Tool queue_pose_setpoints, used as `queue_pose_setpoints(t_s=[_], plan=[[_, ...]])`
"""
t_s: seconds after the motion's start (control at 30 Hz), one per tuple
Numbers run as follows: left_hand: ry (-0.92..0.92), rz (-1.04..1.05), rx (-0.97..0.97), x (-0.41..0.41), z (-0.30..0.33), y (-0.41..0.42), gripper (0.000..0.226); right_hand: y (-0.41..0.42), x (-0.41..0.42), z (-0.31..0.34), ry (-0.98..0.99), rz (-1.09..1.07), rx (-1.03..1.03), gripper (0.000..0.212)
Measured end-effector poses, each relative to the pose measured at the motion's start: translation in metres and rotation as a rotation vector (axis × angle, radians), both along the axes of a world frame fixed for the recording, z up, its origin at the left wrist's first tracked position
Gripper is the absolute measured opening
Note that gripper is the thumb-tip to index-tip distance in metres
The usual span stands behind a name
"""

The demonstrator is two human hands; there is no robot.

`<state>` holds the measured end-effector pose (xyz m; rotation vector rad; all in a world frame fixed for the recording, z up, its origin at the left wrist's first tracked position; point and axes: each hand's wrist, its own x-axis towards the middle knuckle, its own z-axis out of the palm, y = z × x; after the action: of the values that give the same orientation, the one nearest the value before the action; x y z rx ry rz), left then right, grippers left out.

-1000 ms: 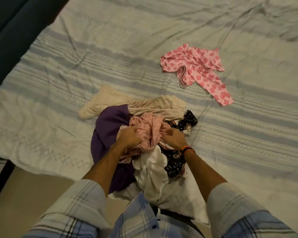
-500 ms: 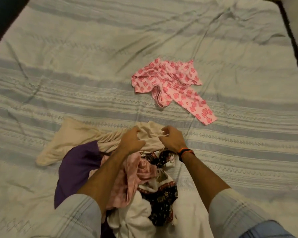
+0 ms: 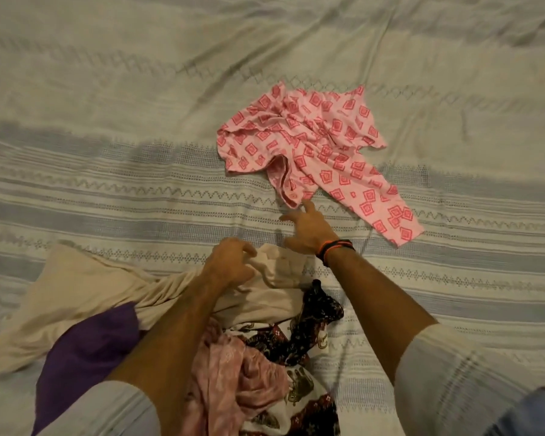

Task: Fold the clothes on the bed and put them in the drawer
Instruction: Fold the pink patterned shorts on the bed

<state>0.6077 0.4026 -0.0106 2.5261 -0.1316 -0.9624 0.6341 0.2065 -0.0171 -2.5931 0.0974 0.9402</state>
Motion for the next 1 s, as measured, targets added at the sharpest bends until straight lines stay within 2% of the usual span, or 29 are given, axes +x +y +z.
queue_pose_setpoints(t_s=[0.17, 0.3, 0.4, 0.53, 0.63, 0.7, 0.77, 0.87, 0.93, 1.0], plan=[[0.067, -0.044, -0.027, 0.005, -0.012, 0.000, 0.037, 0.000, 0.022, -0.020, 0.036, 0.137, -0.074, 0.064], [0.099, -0.042, -0.018, -0.002, -0.010, 0.002, 0.027, -0.002, 0.028, -0.011, -0.018, 0.115, -0.026, 0.067], [0.114, 0.060, -0.035, -0.013, 0.002, 0.006, 0.042, -0.003, 0.020, 0.010, -0.101, -0.034, 0.056, 0.043], [0.082, 0.183, -0.085, -0.026, 0.014, 0.012, 0.056, 0.009, -0.012, 0.039, -0.133, -0.244, 0.327, 0.014], [-0.034, 0.265, -0.176, -0.044, 0.036, 0.017, 0.081, 0.032, -0.052, 0.064, -0.143, -0.256, 0.445, 0.016], [-0.122, 0.299, -0.245, -0.060, 0.055, 0.024, 0.086, 0.049, -0.084, 0.078, -0.127, -0.285, 0.527, 0.017], [-0.181, 0.234, -0.274, -0.073, 0.074, 0.035, 0.079, 0.067, -0.115, 0.096, -0.118, -0.313, 0.617, 0.012], [-0.139, 0.127, -0.277, -0.095, 0.098, 0.052, 0.078, 0.091, -0.155, 0.121, -0.139, -0.269, 0.688, 0.017], [-0.145, 0.136, -0.296, -0.115, 0.115, 0.064, 0.055, 0.105, -0.176, 0.137, -0.159, -0.239, 0.704, 0.019], [-0.188, 0.155, -0.294, -0.137, 0.133, 0.076, 0.042, 0.116, -0.195, 0.153, -0.189, -0.225, 0.732, 0.019]])
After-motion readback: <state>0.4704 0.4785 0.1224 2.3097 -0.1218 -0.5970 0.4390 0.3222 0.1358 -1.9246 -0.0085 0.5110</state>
